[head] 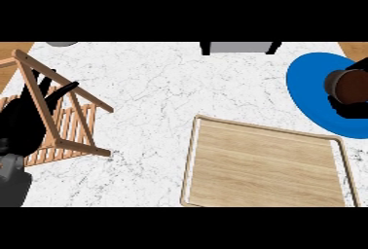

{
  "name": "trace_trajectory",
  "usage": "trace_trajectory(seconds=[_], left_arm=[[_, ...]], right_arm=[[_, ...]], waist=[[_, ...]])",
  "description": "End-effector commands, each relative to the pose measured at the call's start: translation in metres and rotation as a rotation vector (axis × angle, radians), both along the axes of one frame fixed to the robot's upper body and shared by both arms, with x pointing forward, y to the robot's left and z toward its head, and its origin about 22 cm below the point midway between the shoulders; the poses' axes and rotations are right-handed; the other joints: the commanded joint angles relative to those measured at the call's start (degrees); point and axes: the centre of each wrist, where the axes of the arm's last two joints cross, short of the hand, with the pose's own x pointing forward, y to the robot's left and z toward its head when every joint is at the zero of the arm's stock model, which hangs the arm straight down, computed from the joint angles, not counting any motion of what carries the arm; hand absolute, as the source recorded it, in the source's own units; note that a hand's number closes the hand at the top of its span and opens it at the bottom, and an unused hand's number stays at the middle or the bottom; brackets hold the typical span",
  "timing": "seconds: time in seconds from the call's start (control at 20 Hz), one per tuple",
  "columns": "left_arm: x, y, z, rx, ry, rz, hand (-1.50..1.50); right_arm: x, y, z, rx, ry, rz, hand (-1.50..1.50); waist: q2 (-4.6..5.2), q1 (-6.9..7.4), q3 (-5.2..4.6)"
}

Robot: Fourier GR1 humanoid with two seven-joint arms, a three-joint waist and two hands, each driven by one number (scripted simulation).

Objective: Pick the cupcake from the tray and place it in the plate

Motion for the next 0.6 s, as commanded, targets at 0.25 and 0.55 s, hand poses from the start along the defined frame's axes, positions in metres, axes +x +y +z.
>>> trace_trajectory(seconds=[0.25, 0.55], left_arm=[[-0.003, -0.018, -0.046, 0.191, 0.041, -0.121, 0.00], [-0.002, -0.025, -0.052, 0.188, 0.044, -0.149, 0.00]], right_arm=[[0.002, -0.057, -0.029, 0.116, 0.260, 0.000, 1.50], [0.013, -0.075, -0.015, 0.110, 0.197, 0.138, -1.50]], waist=[[1.57, 0.93, -1.15], [1.53, 1.71, -1.09]])
